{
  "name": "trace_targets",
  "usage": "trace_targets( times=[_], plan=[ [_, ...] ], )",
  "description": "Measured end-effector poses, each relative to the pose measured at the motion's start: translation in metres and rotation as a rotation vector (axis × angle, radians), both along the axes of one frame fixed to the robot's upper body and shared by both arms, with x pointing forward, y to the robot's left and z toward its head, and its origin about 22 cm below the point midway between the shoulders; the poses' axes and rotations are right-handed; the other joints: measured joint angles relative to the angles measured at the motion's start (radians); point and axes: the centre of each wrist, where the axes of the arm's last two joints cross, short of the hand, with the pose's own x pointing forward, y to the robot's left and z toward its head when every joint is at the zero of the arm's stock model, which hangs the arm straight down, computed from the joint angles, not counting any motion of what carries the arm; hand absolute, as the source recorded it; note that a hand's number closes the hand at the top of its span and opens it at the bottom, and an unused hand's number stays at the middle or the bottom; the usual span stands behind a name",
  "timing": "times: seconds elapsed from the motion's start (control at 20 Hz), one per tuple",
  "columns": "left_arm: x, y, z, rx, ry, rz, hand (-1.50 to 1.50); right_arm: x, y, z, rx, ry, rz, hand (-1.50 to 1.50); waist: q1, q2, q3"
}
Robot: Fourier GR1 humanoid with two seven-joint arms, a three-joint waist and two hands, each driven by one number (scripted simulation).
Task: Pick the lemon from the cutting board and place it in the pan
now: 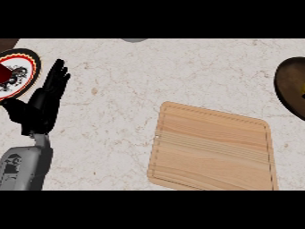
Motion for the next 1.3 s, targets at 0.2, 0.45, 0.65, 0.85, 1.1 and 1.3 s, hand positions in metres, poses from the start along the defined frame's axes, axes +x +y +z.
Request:
trace_targets(
  times=[0.2, 0.45, 0.65, 0.85, 1.1, 1.3],
  plan=[
    [-0.002, -0.002, -0.002, 0.002, 0.006, 0.017, 0.00, -0.007, -0.008, -0.001, 0.067, -0.158, -0.027, -1.50, -0.016, -0.007, -0.001],
    [-0.004, 0.007, -0.004, 0.003, 0.019, 0.045, 0.00, -0.029, -0.023, -0.013, 0.198, -0.260, 0.028, -1.50, -0.043, -0.020, -0.005],
    [-0.007, 0.010, -0.007, 0.009, 0.031, 0.065, 0.00, -0.057, -0.040, -0.024, 0.267, -0.303, 0.112, -1.50, -0.065, -0.031, -0.008],
    [-0.014, 0.016, -0.010, 0.013, 0.042, 0.086, 0.00, -0.086, -0.055, -0.030, 0.284, -0.329, 0.165, -1.50, -0.082, -0.039, -0.011],
    [-0.018, 0.024, -0.012, 0.016, 0.045, 0.105, 0.00, -0.119, -0.069, -0.031, 0.288, -0.347, 0.195, -1.50, -0.097, -0.044, -0.014],
    [-0.019, 0.034, -0.012, 0.015, 0.046, 0.110, 0.00, -0.140, -0.066, -0.034, 0.292, -0.329, 0.213, -1.50, -0.101, -0.044, -0.015]
  ],
)
